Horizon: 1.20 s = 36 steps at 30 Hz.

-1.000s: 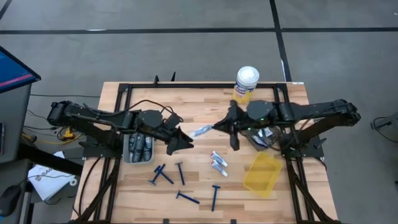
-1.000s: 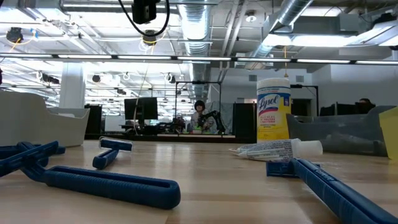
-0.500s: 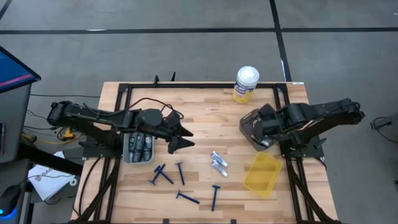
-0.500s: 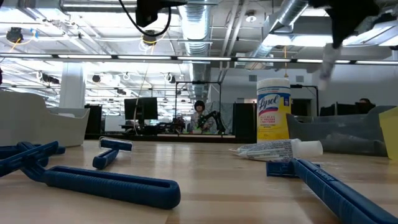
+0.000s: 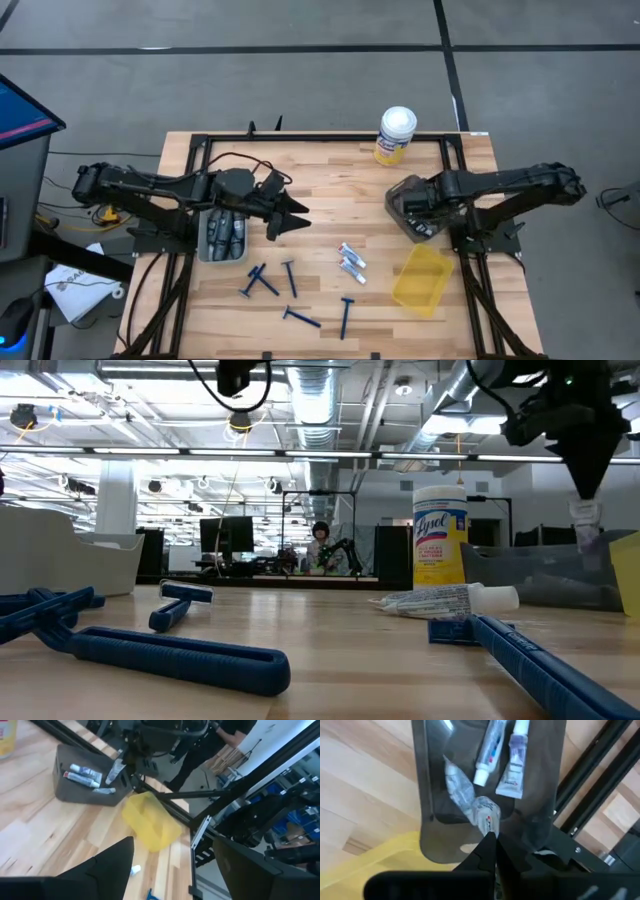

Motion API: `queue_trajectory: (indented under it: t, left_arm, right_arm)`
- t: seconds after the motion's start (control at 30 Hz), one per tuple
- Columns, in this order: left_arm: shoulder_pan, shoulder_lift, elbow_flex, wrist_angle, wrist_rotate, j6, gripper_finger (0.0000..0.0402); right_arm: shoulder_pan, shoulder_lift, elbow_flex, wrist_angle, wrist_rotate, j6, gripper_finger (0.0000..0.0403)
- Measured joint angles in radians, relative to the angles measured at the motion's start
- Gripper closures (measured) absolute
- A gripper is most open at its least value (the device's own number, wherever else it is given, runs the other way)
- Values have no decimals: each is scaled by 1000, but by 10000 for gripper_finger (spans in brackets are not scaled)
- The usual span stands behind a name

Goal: Pick & Place Travel size toiletries
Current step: Put the white toothpaste into the black bin

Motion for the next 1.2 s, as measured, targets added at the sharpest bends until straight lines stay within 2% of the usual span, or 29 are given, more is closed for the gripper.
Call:
queue_trajectory:
  t: [0.17,0.27,0.4,0.53,0.63,0.73,0.8,0.93,1.07,1.2]
  left_arm:
    - [0,-28,0,-3,-5,0,131]
    - [0,-45,0,-4,-6,0,132]
    - [0,-106,-2,-19,-6,18,136]
    - [0,-205,-2,-29,-7,101,145]
    - [0,-299,-2,-68,-56,155,155]
    - [0,-391,-2,-109,-122,186,165]
    - [0,-447,-2,-144,-165,194,172]
    - [0,-546,-2,-233,-228,210,186]
    - [0,-625,-2,-343,-280,259,209]
    - [0,-678,-7,-408,-312,316,240]
  right_arm:
    - [-56,0,0,27,-3,-74,401]
    - [-87,1,0,62,-3,-128,383]
    - [-122,1,0,105,-3,-172,324]
    - [-151,1,8,184,-3,-188,250]
    - [-138,-2,35,317,-3,-151,202]
    - [-82,5,47,514,-12,-115,172]
    - [-37,39,48,614,-35,-101,165]
    - [46,148,47,688,-128,-96,171]
    - [117,277,46,743,-219,-111,183]
    - [162,390,76,751,-244,-112,188]
